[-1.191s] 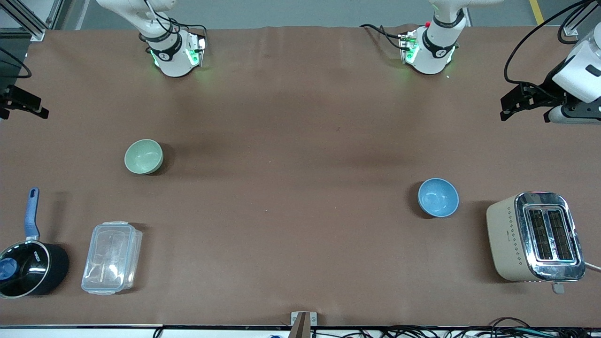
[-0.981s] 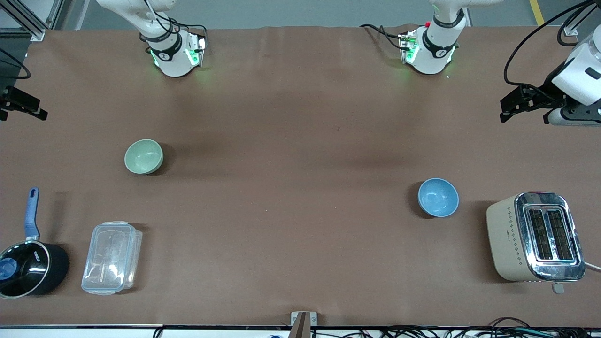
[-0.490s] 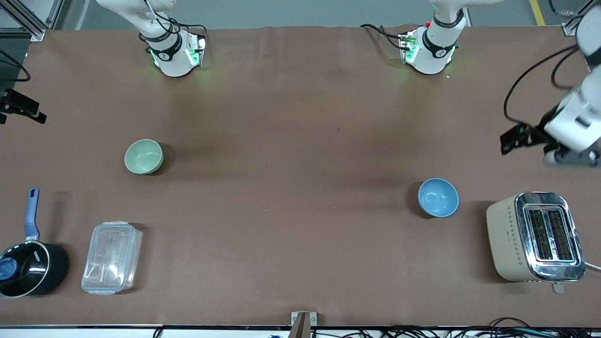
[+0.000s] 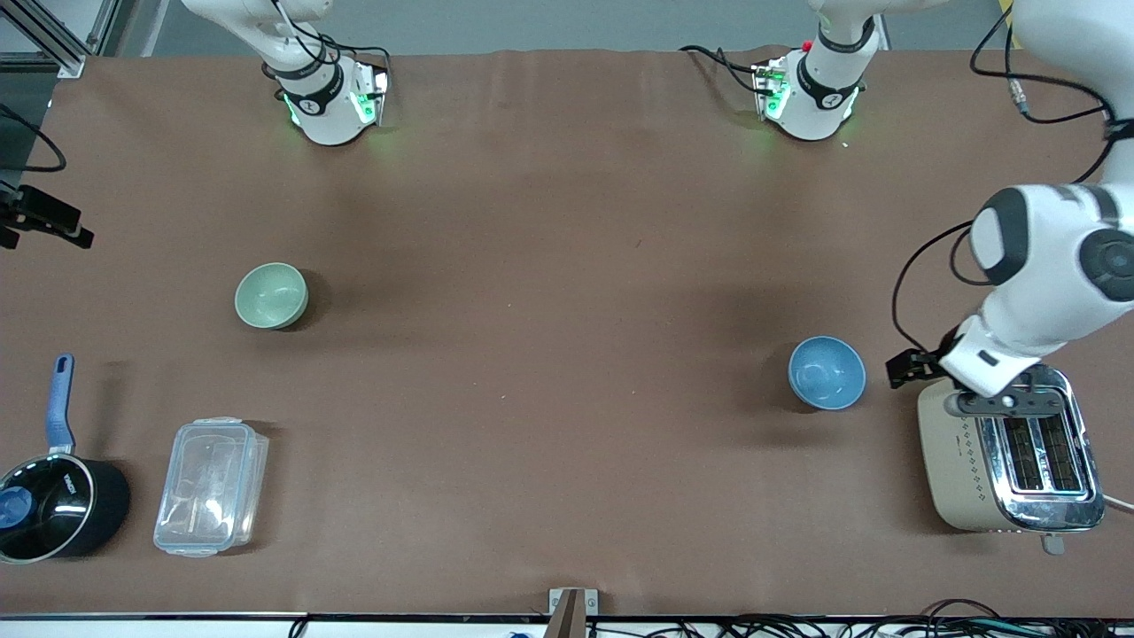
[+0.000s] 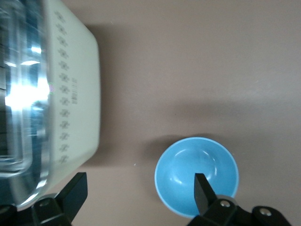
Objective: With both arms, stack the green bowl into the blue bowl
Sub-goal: 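Reach the left gripper to the blue bowl while the right gripper reaches the green bowl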
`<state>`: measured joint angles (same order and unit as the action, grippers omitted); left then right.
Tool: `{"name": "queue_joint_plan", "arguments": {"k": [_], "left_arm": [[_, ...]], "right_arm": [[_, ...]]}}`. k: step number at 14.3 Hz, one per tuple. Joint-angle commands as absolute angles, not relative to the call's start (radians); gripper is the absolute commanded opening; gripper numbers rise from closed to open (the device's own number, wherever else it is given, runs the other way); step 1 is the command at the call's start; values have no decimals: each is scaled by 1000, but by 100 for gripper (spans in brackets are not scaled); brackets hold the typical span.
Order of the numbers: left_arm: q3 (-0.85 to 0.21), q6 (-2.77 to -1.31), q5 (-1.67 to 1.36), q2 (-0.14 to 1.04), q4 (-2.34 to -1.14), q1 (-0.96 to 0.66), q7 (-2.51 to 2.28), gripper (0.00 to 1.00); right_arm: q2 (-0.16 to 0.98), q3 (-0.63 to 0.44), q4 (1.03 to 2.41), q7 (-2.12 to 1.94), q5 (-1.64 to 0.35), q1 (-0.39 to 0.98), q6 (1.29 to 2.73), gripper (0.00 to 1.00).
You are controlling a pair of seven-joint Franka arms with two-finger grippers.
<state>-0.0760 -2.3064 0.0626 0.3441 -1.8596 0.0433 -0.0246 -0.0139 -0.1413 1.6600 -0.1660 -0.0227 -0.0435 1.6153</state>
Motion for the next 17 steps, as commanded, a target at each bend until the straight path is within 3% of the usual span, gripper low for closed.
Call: {"name": "queue_joint_plan", "arguments": {"k": [1,3,7,11,15,17], "left_arm": [[-77,-2390,77,383,-1913,43,-28,100],[-77,-2456,78,411,-1948,43,-28,97],[-77,-2496,78,455,-1986,43,-28,76],[-77,-2496,78,468,-2003,44,-28,45],[-78,-2496,78,483,-1999,44,-28,7],[-81,-2494,78,483,-1996,44,-26,1]], "right_arm": [[-8,-141,1753,-170,-15,-49,1702,100],[-8,-146,1848,-210,-14,-60,1799,100],[-8,-146,2067,-301,-14,-98,2056,99],[14,-146,2229,-353,-14,-136,2245,99],[113,-146,2244,-359,-14,-138,2344,98],[153,-144,2256,-357,-14,-133,2370,98]]}}
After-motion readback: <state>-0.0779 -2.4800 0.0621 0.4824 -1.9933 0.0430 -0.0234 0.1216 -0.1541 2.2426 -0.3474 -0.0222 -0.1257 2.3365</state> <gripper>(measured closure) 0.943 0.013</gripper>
